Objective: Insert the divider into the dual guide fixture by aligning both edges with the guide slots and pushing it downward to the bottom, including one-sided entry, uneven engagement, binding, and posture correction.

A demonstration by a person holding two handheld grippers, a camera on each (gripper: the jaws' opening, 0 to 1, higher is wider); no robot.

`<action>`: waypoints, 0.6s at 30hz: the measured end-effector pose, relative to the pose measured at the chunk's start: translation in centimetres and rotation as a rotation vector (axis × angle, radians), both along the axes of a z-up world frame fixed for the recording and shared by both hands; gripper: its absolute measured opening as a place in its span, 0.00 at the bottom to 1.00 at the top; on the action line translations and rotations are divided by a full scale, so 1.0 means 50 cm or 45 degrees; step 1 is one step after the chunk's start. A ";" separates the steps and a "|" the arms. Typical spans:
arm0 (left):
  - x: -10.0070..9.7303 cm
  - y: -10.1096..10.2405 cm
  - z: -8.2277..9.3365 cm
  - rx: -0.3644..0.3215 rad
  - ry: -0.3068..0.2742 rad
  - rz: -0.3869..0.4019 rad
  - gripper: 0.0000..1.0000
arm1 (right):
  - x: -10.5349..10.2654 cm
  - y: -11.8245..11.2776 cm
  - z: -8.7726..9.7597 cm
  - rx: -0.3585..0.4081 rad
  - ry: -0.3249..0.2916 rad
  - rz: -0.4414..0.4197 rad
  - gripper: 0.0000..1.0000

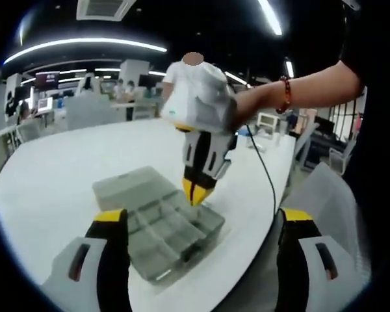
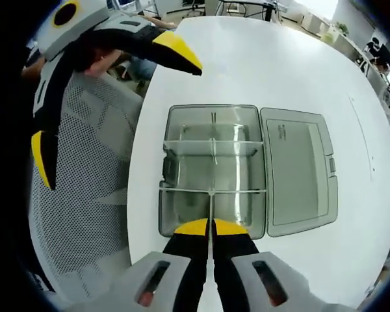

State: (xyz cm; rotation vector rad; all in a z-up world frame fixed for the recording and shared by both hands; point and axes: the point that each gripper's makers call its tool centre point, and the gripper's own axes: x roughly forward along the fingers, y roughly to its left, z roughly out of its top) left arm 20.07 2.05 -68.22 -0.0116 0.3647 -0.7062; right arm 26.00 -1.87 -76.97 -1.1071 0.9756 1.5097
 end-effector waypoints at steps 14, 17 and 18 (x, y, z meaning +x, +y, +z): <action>0.002 0.002 -0.015 0.035 0.045 0.006 0.91 | 0.001 0.000 -0.019 0.068 -0.027 -0.036 0.00; 0.003 0.000 -0.012 0.028 0.042 0.004 0.91 | 0.000 0.000 -0.023 0.068 -0.040 -0.033 0.00; 0.002 -0.001 -0.011 0.023 0.043 0.003 0.91 | 0.000 0.001 -0.025 0.066 -0.046 -0.029 0.00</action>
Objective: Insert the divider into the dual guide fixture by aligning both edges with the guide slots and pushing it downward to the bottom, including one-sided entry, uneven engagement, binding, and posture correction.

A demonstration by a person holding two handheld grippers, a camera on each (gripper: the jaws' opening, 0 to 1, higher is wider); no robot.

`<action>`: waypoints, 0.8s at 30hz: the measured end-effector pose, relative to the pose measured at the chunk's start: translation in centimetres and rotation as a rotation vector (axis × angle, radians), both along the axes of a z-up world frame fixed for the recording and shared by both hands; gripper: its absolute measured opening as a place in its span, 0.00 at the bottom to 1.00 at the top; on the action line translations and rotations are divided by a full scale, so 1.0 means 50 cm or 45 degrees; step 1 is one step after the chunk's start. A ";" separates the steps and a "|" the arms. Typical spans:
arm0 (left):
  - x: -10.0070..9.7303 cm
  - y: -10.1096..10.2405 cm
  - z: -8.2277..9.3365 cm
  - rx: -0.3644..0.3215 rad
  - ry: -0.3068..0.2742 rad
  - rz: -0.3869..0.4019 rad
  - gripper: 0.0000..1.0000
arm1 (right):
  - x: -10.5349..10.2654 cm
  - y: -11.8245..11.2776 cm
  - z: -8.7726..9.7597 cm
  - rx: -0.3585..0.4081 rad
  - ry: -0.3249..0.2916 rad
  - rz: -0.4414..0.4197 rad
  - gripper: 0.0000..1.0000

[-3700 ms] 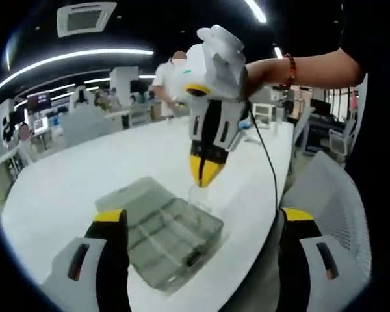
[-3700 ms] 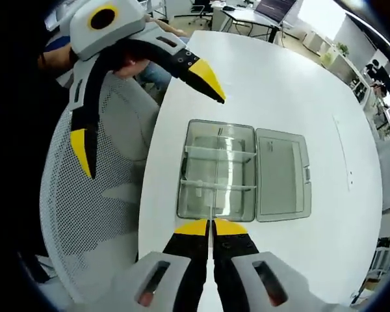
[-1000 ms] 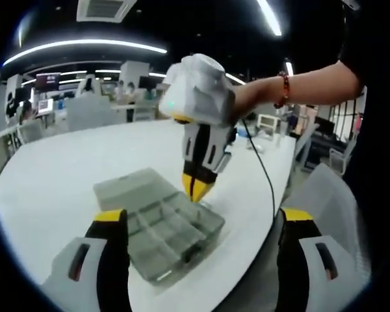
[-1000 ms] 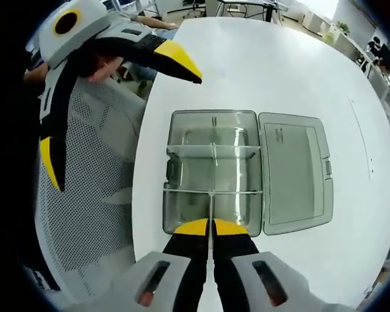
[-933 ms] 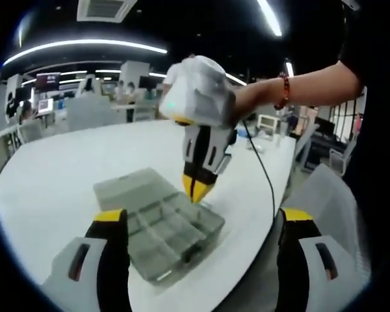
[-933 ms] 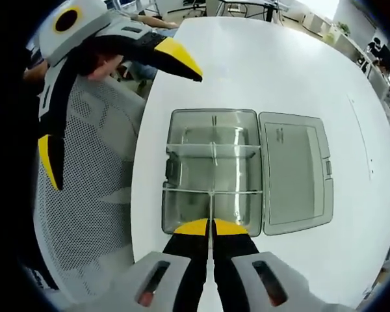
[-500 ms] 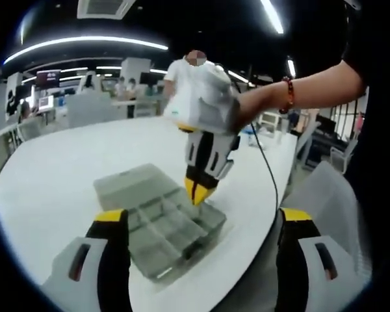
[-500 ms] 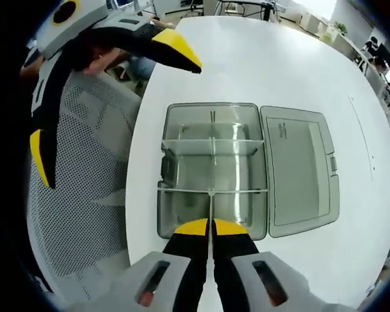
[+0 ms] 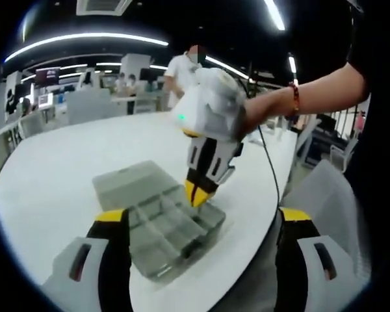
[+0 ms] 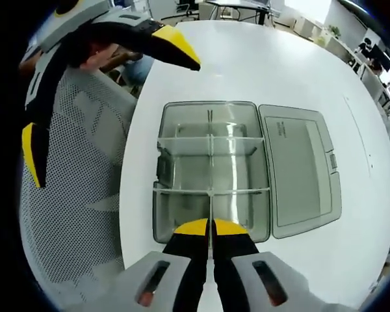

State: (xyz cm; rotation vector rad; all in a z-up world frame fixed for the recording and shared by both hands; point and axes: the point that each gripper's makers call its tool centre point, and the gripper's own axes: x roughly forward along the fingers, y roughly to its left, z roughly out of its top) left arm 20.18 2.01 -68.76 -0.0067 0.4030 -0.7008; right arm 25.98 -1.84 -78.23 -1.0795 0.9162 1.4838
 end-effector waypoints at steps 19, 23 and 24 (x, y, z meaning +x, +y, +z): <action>0.001 -0.006 0.012 0.008 -0.009 -0.007 0.91 | -0.001 0.000 0.004 0.086 -0.002 -0.068 0.00; 0.001 -0.015 0.013 0.013 -0.009 -0.018 0.91 | -0.003 -0.003 0.012 0.125 -0.003 -0.099 0.04; 0.000 -0.017 0.012 0.014 -0.007 -0.022 0.91 | -0.002 -0.005 0.013 0.129 -0.008 -0.101 0.04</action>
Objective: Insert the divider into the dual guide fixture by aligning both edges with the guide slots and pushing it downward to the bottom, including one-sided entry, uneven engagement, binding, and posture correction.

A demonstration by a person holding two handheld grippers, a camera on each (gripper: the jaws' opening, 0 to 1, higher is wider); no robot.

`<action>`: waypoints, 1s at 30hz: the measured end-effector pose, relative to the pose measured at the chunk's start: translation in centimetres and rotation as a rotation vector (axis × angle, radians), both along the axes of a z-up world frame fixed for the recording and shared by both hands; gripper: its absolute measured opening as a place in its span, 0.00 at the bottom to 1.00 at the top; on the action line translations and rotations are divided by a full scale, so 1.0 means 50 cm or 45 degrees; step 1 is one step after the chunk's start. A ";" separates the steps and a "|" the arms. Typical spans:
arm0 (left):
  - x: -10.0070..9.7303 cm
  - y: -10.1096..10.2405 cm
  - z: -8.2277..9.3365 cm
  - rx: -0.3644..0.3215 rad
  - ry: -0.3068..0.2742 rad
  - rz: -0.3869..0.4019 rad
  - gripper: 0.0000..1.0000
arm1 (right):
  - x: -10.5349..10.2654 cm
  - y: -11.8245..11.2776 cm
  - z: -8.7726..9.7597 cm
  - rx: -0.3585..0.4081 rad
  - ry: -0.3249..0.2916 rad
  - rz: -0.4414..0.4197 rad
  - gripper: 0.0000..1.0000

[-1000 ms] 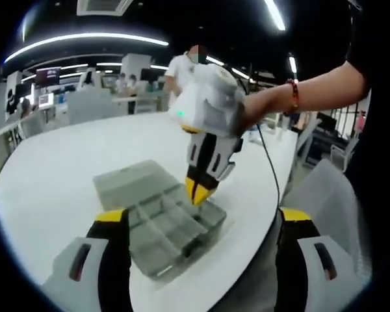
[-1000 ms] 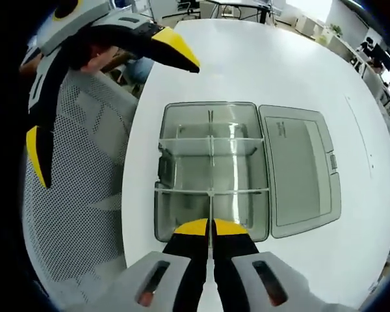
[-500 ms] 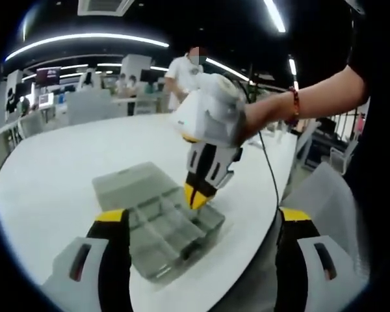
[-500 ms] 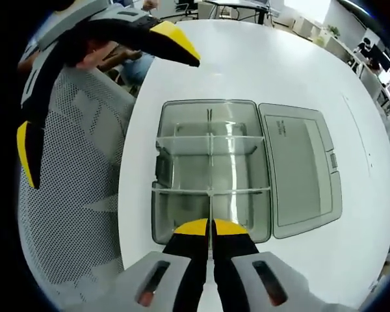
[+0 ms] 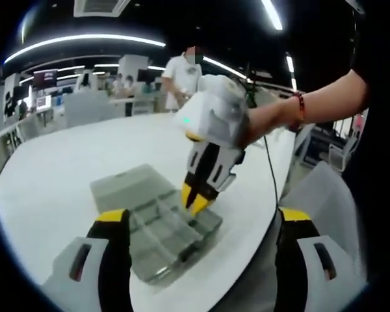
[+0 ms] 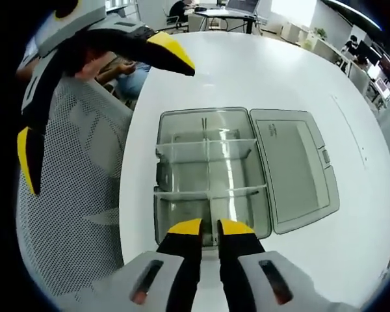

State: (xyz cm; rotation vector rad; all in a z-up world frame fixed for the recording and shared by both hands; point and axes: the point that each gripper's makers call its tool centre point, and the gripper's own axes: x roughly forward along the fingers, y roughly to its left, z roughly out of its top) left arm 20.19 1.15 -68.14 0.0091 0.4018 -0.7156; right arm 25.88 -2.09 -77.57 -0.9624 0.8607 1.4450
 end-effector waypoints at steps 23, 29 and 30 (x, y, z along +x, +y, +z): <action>-0.021 -0.013 0.019 -0.019 -0.012 0.030 0.91 | -0.002 -0.027 0.044 0.229 -0.019 -0.226 0.11; -0.037 -0.020 0.027 -0.010 -0.015 0.018 0.91 | -0.002 -0.043 0.051 0.268 -0.053 -0.298 0.13; -0.041 -0.023 0.027 -0.009 -0.013 0.009 0.91 | -0.004 -0.046 0.051 0.275 -0.041 -0.323 0.14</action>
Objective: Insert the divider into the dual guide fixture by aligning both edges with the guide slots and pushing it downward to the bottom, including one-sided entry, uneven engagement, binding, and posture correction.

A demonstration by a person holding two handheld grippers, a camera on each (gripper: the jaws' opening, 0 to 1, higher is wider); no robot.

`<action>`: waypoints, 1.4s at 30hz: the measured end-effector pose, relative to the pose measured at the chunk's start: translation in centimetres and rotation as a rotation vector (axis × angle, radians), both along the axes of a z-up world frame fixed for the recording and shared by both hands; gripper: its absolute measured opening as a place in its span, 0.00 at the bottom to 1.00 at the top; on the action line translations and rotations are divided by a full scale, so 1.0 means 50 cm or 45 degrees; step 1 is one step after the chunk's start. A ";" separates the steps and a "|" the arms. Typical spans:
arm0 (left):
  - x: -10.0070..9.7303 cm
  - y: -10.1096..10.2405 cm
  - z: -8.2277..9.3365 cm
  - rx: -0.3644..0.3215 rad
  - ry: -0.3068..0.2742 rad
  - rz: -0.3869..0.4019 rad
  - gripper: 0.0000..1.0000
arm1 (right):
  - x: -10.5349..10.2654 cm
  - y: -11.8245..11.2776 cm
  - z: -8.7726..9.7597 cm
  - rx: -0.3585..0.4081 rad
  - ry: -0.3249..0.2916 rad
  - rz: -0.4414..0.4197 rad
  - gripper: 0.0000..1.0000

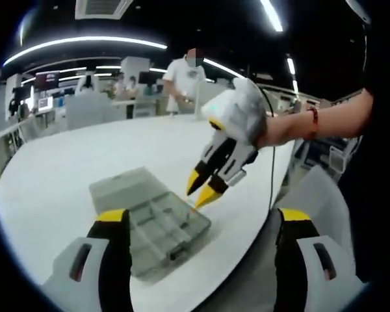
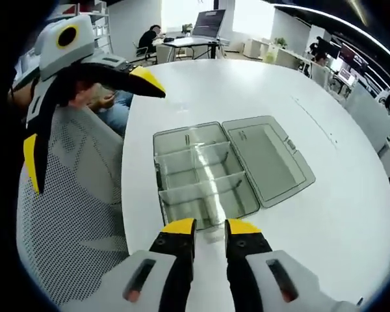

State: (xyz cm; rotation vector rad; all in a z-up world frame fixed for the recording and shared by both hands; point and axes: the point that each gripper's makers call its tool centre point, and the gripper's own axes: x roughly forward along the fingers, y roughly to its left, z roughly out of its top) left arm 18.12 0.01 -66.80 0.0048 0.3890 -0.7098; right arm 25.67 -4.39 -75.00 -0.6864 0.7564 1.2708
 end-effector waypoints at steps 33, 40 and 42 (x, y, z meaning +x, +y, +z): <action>-0.022 -0.027 0.016 0.005 0.000 -0.196 0.90 | 0.015 -0.122 -0.071 -0.019 0.078 -0.638 0.38; -0.012 -0.018 0.007 -0.012 0.015 -0.192 0.90 | 0.010 -0.114 -0.094 -0.009 0.165 -0.757 0.36; -0.011 -0.017 0.005 -0.019 0.019 -0.190 0.90 | 0.012 -0.115 -0.100 -0.013 0.160 -0.765 0.36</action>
